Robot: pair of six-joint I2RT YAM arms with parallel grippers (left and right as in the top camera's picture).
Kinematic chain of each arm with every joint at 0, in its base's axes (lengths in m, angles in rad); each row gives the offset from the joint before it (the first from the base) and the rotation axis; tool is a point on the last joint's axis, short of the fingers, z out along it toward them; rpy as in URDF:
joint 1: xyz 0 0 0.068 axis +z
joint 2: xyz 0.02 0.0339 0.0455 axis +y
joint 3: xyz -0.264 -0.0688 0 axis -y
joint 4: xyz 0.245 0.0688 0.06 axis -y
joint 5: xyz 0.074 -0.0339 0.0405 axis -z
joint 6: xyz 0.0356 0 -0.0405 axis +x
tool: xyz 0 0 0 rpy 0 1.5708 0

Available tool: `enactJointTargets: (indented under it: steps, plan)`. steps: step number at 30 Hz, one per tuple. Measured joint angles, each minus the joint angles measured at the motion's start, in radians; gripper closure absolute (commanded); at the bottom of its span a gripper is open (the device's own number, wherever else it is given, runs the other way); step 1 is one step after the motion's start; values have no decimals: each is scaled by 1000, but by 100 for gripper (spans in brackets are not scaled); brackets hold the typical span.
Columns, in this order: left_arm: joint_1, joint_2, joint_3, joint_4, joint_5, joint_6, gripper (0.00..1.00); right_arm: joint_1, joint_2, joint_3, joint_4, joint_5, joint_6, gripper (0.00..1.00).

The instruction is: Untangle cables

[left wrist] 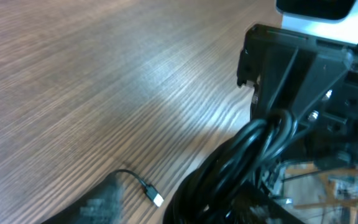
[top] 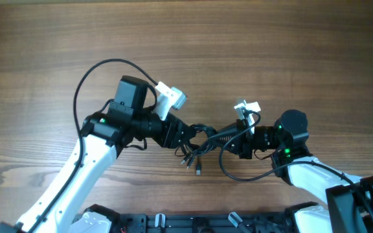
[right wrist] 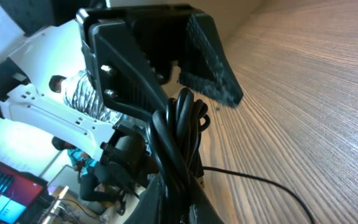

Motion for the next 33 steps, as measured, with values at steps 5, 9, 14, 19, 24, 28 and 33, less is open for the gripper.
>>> enactJointTargets:
  steps: [5,9,14,19,24,28,33]
  plan:
    - [-2,28,-2,23,48,20,96,-8,0,0,1,11,40,25]
    - [15,29,-3,88,-33,-29,96,-8,0,0,3,63,87,0]
    - [95,29,-3,189,-257,-388,96,23,0,0,-42,300,210,0]
    - [89,30,-3,223,-349,-588,96,213,0,0,-47,528,257,12]
    - [23,30,-3,224,-397,-544,96,370,0,0,-60,805,248,42]
    - [-53,30,-3,224,-470,-486,96,380,0,0,-80,894,246,56]
    - [-134,30,-3,235,-541,-427,96,381,0,0,-103,923,280,74]
